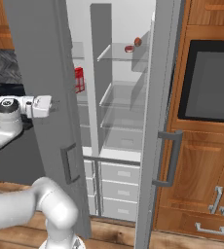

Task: Pick up the frozen steak from the freezer, place it on any shelf in the fridge, and close the fridge and freezer doors when done.

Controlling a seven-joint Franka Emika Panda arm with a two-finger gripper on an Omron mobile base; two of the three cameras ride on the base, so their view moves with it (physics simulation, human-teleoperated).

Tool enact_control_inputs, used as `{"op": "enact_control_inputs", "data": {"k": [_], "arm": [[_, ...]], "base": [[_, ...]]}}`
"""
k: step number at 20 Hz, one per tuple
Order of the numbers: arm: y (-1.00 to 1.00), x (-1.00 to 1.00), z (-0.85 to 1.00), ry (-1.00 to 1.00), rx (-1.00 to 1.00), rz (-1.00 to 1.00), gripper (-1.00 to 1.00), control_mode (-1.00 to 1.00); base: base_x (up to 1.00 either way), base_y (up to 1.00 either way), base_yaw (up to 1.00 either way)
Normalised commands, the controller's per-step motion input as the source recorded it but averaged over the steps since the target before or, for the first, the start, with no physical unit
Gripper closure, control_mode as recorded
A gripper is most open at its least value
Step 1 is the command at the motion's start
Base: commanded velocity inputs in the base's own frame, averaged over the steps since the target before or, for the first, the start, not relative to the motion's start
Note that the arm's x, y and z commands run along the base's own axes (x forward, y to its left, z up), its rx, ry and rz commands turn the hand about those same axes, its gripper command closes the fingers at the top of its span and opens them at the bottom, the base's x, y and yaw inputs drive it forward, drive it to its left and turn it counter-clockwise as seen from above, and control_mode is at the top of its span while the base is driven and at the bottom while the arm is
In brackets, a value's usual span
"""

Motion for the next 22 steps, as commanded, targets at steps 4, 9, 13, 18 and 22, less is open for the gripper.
{"op": "enact_control_inputs", "data": {"k": [4,9,13,18,22], "arm": [[-0.17,0.35,0.0,0.01,0.0,0.05,-1.0,-1.0],[-0.26,0.53,0.0,0.05,0.01,0.05,-1.0,-1.0],[-0.21,0.51,0.0,0.03,0.0,0.05,-1.0,-1.0],[-0.21,0.64,0.0,0.03,0.0,0.04,-1.0,-1.0],[-0.18,0.54,0.0,0.0,0.0,0.04,-1.0,-1.0]], "base": [[0.0,0.0,0.0],[0.0,0.0,0.0],[0.0,0.0,0.0],[0.0,0.0,0.0],[0.0,0.0,0.0]]}}
